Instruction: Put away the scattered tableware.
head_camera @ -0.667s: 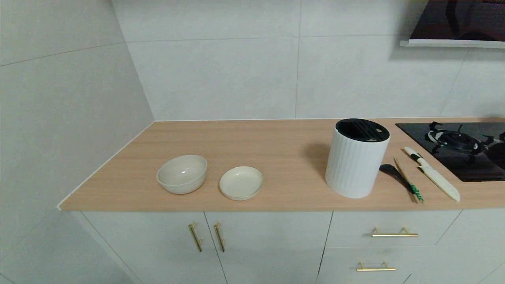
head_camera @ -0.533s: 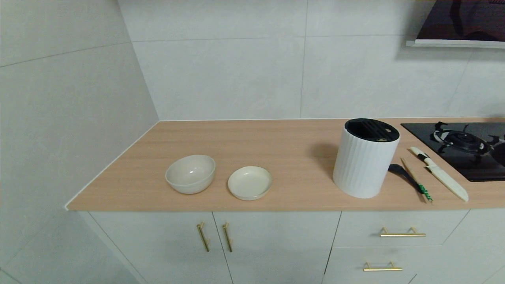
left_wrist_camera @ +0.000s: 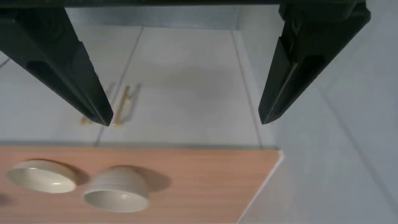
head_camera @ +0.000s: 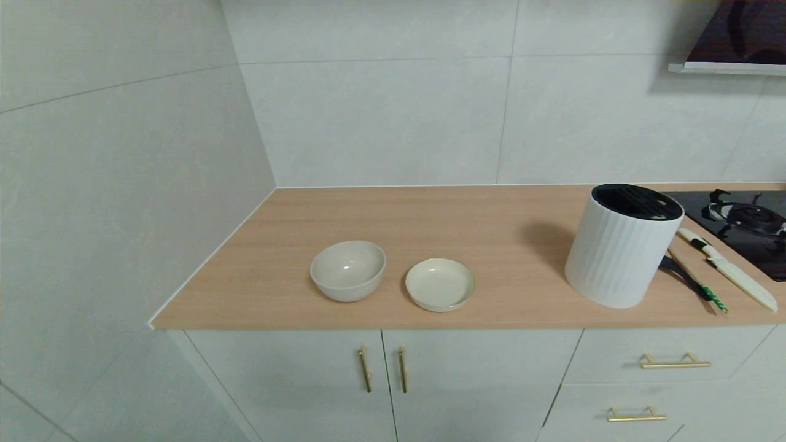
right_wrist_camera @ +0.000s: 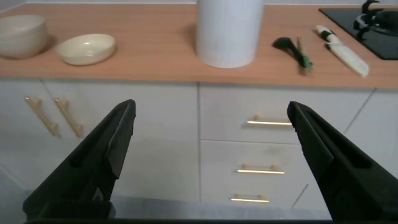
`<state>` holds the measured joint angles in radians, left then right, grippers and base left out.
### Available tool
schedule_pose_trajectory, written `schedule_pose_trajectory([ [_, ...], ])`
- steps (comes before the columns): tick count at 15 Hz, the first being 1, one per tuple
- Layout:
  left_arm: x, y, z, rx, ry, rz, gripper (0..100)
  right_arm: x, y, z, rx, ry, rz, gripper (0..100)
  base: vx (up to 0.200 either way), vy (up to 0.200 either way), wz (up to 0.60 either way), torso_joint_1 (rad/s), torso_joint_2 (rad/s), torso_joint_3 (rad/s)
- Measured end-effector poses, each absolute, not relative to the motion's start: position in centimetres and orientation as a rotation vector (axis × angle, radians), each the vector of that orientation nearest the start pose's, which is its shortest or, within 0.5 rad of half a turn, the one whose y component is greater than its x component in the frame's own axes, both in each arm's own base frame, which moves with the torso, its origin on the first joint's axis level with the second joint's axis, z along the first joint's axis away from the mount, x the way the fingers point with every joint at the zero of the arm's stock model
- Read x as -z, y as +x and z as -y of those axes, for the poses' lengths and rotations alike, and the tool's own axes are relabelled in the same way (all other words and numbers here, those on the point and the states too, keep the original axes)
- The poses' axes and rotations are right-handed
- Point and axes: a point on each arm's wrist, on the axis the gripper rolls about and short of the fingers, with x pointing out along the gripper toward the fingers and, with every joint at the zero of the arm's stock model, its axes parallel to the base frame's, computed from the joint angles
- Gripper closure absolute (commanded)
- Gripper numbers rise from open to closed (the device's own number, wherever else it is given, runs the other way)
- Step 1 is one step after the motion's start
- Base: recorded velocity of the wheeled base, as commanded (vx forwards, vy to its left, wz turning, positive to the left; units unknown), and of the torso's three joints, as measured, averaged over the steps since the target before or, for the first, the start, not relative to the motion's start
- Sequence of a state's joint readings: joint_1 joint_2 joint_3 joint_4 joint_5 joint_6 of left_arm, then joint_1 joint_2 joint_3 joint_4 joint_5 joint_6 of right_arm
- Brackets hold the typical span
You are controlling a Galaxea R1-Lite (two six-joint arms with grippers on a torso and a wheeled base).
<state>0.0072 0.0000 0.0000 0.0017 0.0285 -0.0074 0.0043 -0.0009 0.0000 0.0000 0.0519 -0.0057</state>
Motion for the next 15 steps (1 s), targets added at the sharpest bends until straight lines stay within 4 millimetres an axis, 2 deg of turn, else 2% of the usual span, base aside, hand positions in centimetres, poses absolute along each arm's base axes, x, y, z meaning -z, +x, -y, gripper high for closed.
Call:
schedule_pose_trajectory([
  [4, -7.53, -2.28, -0.05, -0.036, -0.008, -0.002, 0, -7.55, -2.29, -0.11, -0.056, -0.006, 0.001, 0, 0.0, 0.2, 0.0, -0.001, 0.01, 0.005],
  [15, -7.53, -2.28, -0.05, -0.036, -0.007, -0.002, 0, -7.55, -2.29, -0.11, -0.056, -0.006, 0.001, 0, 0.0, 0.0, 0.0, 0.0, 0.0, 0.0],
])
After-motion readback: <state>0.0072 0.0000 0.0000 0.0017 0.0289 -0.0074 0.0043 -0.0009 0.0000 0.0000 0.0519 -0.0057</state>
